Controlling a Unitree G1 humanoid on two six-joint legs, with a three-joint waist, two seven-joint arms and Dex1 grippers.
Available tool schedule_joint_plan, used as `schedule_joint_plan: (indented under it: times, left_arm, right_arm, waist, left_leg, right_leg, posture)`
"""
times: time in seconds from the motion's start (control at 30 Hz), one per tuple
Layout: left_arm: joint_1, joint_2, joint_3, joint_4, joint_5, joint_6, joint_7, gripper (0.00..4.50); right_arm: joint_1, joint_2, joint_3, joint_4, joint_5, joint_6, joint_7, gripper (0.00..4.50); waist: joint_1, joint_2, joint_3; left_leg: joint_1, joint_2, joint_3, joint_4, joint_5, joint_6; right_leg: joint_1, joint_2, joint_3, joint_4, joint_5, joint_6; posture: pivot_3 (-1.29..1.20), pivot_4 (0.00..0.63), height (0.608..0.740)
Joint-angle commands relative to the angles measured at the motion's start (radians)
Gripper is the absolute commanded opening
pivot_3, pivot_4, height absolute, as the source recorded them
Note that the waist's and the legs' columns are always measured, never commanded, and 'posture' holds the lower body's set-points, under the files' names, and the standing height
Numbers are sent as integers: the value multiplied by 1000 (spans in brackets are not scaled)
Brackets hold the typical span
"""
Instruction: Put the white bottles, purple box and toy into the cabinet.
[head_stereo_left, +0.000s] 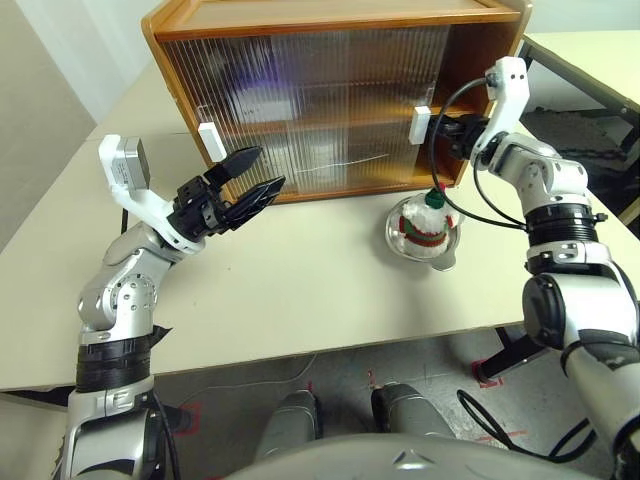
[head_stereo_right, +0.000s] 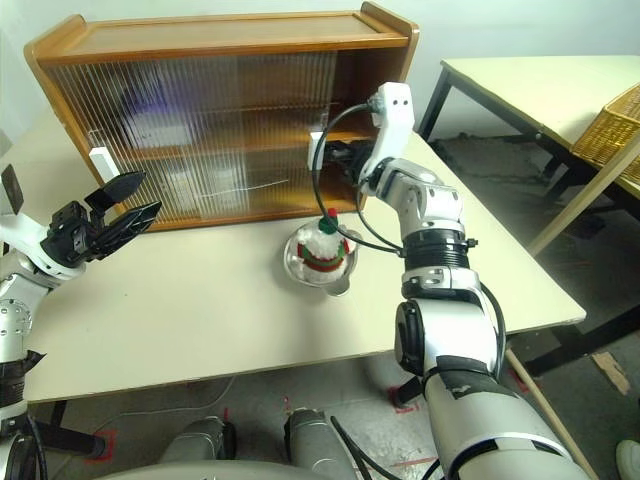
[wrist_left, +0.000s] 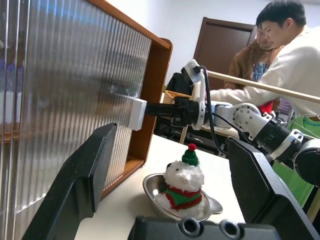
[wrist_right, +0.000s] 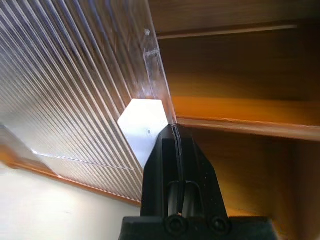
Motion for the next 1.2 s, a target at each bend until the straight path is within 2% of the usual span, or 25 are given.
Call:
schedule_joint_plan:
  times: [0.03, 0.67, 1.03, 1.2]
  left_arm:
    - [6, 2, 2, -20, 6, -9, 2, 4500]
    - [15, -5, 3, -18, 5, -26, 6, 4500]
    - [18, -4, 5, -15, 4, -33, 6, 4500]
    - [11, -6, 0, 0, 8, -40, -2, 4500]
  right_arm:
    - [-21, 30, 16, -19, 14, 26, 9, 29]
    - [-50, 166, 39, -51, 32, 84, 32, 29]
    - [-33, 178, 54, -86, 37, 122, 61, 29]
    - [-32, 149, 41, -89, 26, 106, 46, 29]
  waist:
    - [0, 0, 0]
    - [7, 0, 0]
    - [5, 0, 0]
    - [6, 0, 0]
  left_leg:
    - [0, 0, 0, 0, 0, 0]
    - [0, 0, 0, 0, 1, -1]
    - [0, 1, 0, 0, 2, -3]
    - [0, 5, 0, -1, 4, -7]
  right_leg:
    - [0, 0, 0, 0, 0, -1]
    - [-1, 1, 0, 1, -2, -5]
    - [-2, 2, 0, 2, -2, -5]
    - [-3, 5, -1, 2, -1, -7]
  posture:
    - [-54, 38, 740]
    - [-42, 43, 740]
    - [-38, 44, 740]
    - [-58, 44, 740]
